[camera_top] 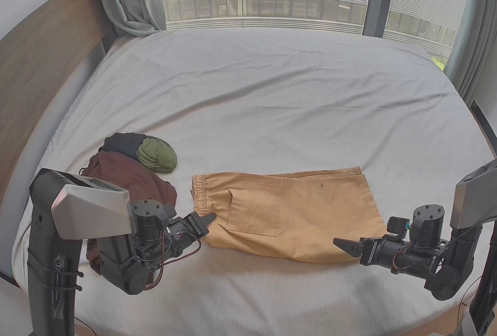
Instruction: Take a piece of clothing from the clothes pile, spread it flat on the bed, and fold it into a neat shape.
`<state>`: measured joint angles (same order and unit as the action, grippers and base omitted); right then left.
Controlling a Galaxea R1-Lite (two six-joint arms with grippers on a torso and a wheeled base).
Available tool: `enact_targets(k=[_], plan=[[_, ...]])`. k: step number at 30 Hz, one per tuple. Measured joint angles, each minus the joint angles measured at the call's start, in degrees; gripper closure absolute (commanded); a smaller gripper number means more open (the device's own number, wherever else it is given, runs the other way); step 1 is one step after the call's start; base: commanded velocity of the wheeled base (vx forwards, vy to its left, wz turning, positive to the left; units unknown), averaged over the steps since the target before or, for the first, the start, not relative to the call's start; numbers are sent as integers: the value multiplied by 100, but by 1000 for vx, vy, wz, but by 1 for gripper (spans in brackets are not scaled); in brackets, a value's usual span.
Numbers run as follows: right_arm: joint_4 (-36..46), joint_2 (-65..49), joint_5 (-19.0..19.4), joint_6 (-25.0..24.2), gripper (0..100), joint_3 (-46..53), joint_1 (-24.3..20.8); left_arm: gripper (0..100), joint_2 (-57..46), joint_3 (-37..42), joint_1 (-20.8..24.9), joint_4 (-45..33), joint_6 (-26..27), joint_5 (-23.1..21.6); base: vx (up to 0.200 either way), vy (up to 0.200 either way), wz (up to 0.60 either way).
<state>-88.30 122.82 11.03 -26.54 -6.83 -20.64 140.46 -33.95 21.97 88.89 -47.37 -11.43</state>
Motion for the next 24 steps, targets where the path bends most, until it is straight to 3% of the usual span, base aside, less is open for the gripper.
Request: enact_targets(k=[8, 15, 24], plan=[[-5, 121, 0, 0, 0, -55, 20, 100, -339, 488, -257, -5, 189, -534, 0, 0, 0], [-5, 177, 0, -1, 0, -59, 24, 100, -567, 802, -642, -10, 594, -607, 0, 0, 0], [-5, 236, 0, 0, 0, -59, 24, 100, -791, 990, -1057, -7, 642, -775, 0, 0, 0]])
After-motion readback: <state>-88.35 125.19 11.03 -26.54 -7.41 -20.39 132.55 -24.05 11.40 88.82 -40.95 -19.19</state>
